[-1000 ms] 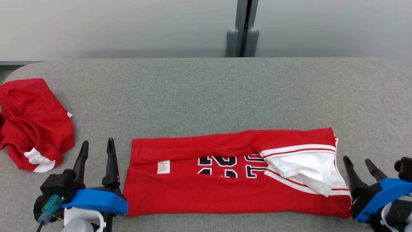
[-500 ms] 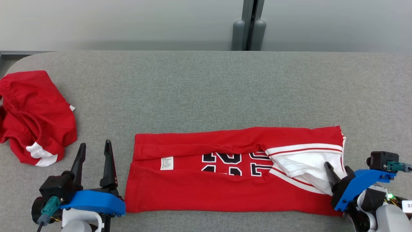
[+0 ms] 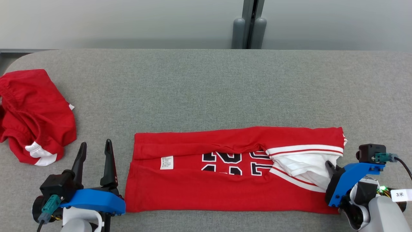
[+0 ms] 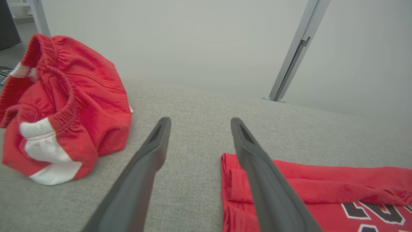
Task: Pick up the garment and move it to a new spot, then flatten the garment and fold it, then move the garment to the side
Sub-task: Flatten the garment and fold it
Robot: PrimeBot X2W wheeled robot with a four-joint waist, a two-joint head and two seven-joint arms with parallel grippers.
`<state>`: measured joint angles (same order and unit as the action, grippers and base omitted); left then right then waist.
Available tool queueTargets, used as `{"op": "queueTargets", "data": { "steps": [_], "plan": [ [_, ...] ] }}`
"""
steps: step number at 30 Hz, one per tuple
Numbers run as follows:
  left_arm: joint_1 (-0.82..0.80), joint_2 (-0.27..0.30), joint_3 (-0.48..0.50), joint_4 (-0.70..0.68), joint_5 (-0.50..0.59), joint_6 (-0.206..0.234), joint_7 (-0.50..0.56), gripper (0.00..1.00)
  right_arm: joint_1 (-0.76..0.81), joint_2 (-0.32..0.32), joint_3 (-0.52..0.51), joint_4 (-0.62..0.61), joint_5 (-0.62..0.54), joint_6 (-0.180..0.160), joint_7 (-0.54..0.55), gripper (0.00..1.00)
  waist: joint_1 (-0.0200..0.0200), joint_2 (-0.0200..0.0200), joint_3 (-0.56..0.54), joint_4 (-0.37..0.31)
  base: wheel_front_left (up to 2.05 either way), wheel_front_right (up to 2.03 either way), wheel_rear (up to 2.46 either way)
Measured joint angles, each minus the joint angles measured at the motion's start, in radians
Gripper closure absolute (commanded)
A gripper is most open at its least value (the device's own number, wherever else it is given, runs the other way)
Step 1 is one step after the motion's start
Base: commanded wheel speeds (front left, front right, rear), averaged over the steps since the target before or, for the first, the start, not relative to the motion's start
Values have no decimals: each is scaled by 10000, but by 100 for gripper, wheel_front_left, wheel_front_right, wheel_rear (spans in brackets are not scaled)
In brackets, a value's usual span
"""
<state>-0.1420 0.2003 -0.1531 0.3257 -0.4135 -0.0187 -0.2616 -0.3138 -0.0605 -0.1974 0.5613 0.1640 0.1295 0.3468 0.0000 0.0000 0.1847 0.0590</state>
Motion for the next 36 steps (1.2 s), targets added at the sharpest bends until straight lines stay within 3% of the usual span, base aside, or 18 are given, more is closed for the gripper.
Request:
{"op": "queueTargets", "data": {
  "steps": [7, 16, 20, 25, 29, 36],
  "plan": [
    [-30, -46, 50, 94, 92, -81, 0, 0, 368, 138, -1012, -1099, -368, 17, -268, 100, 0, 2, -109, -83, 0, 0, 0],
    [-9, -61, 75, 121, 134, -144, 0, 0, 1399, -332, -2646, -3561, -1116, 13, 153, 100, 1, 2, -252, -196, 0, 0, 0],
    [-4, -65, 58, 167, 171, -184, 0, 0, 1699, -420, -2842, -4491, -1400, 12, 430, 100, 0, 2, -324, -201, 0, 0, 0],
    [4, -88, 10, 267, 178, -234, 0, 0, 2027, -171, -2109, -5576, -1273, 12, 826, 100, 0, 2, -486, -155, 0, 0, 0],
    [34, -90, 0, 290, 178, -261, 0, 0, 2183, -15, -884, -6090, -1043, 10, 1011, 100, 0, 2, -544, -121, 0, 0, 0],
    [25, -88, 4, 322, 188, -307, 0, 0, 1801, 90, 1883, -5597, -224, 10, 1137, 100, 0, 2, -518, -39, 0, 0, 0]
  ]
}}
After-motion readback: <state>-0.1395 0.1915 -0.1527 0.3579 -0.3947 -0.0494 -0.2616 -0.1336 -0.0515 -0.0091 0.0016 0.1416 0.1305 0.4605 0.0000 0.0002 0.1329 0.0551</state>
